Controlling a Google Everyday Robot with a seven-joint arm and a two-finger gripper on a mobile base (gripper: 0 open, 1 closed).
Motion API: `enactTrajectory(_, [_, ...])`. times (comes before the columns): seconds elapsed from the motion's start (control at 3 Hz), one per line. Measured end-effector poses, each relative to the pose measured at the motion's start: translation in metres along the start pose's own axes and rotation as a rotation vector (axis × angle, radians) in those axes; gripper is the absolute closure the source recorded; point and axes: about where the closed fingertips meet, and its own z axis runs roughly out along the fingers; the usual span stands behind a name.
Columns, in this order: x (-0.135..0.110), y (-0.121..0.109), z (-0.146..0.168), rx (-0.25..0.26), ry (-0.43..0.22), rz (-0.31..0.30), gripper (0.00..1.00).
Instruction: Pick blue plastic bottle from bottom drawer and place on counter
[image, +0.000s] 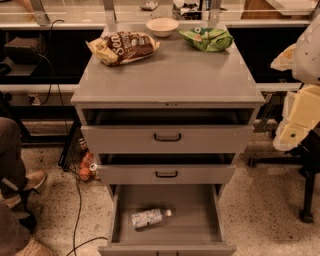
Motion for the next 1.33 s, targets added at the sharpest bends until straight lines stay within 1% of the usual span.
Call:
enactTrajectory(0.33, [0.0, 0.0, 0.0, 0.002, -0.001, 0.0, 0.0])
enactTrajectory(0.67, [-0.006, 0.029, 0.046, -0.077, -0.035, -0.026, 0.0])
enactTrajectory(1.0, [-0.016, 0.077, 0.117, -0.207, -0.076, -0.064, 0.0])
enactTrajectory(1.33, [-0.03, 0.129, 0.186, -0.318, -0.111, -0.107, 0.0])
